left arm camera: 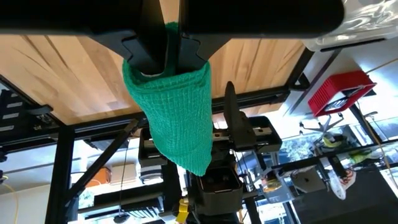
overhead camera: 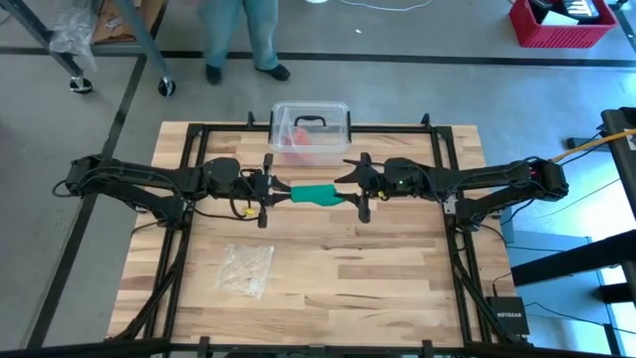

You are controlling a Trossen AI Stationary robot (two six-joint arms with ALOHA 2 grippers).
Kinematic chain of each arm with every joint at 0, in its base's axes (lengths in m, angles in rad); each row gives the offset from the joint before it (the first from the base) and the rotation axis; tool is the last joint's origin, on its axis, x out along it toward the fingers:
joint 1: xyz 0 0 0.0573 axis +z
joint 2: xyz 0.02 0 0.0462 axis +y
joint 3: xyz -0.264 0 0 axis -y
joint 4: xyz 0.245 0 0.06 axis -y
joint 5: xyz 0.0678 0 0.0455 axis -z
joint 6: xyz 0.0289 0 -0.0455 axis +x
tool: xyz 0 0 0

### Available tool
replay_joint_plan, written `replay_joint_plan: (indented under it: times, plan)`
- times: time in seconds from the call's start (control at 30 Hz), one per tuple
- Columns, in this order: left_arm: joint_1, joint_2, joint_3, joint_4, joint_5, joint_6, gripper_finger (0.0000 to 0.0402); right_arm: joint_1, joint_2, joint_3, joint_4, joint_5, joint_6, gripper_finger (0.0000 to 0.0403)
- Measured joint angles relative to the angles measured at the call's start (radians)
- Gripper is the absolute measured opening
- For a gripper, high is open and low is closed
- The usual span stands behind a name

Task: Roll bandage
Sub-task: Roll the green bandage

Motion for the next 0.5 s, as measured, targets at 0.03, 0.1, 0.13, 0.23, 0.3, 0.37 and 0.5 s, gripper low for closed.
replay_joint_plan:
  times: [0.03, 0.1, 0.13, 0.23, 0.3, 0.37, 0.5]
  plan:
    - [0.0, 0.0, 0.0, 0.0, 0.0, 0.0, 0.0011, 0.0, 0.0, 0.0, 0.002, 0.0, 0.0, 0.018]
    - [0.0, 0.0, 0.0, 0.001, 0.0, 0.0, 0.0011, 0.0, 0.0, 0.0, 0.005, 0.0, 0.0, 0.0175]
    - [0.0, 0.0, 0.0, 0.003, 0.0, 0.001, 0.0011, 0.0, 0.0, 0.0, 0.007, 0.0, 0.0, 0.0174]
    - [0.0, 0.0, 0.0, 0.015, 0.0, -0.001, 0.0011, 0.0, 0.016, 0.0, 0.042, -0.009, 0.0, 0.0168]
    - [0.0, 0.0, 0.0, 0.024, 0.0, -0.002, 0.0011, 0.0, 0.039, 0.0, 0.074, -0.031, 0.0, 0.0163]
    - [0.0, 0.0, 0.0, 0.023, 0.0, -0.009, 0.0011, 0.0, 0.067, 0.0, 0.097, -0.026, -0.008, 0.015]
    - [-0.001, 0.0, 0.0, 0.021, 0.0, -0.016, 0.0011, 0.005, 0.105, 0.0, 0.158, 0.039, -0.054, 0.0087]
